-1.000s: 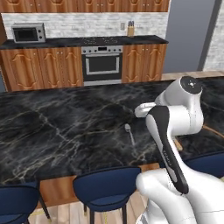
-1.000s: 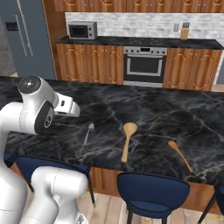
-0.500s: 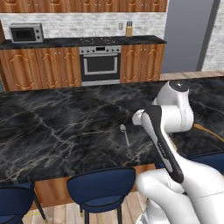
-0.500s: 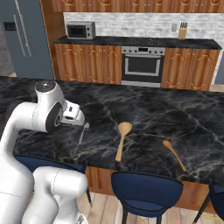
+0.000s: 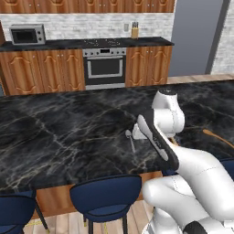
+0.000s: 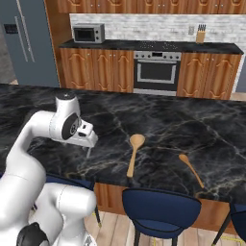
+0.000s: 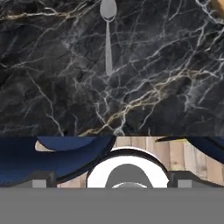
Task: Pick up the metallic utensils from the counter and place them in the open drawer. Make sure not to pick up any wooden utensils.
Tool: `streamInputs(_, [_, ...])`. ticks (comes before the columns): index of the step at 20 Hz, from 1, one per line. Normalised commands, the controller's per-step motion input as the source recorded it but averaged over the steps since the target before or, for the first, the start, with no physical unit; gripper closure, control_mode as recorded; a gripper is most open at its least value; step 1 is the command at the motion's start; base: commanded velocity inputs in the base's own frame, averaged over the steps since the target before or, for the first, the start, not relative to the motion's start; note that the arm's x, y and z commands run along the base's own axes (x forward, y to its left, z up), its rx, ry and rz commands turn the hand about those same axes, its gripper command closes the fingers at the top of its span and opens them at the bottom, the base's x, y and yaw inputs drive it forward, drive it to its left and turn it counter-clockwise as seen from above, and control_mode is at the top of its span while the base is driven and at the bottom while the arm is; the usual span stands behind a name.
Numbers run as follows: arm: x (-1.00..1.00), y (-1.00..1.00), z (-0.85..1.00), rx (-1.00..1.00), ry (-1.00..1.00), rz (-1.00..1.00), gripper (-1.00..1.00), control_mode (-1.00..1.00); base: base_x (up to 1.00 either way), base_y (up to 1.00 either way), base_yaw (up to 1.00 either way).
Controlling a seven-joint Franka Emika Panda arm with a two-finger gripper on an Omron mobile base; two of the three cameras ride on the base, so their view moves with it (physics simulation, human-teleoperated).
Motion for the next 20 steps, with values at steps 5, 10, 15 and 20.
streamInputs(5, [0.77, 0.04, -0.45, 0.00, 0.02, 0.00, -1.00, -1.00, 0.00, 0.00, 0.00])
streamInputs(10, [0.61, 0.01, -0.49, 0.00, 0.08, 0.00, -1.00, -1.00, 0.00, 0.00, 0.00])
streamInputs(15, [0.38, 0.11, -0.43, -0.01, 0.06, 0.00, -1.00, -1.00, 0.00, 0.00, 0.00])
streamInputs(20, [0.36, 0.00, -0.23, -0.01, 0.04, 0.00, -1.00, -1.00, 0.00, 0.00, 0.00])
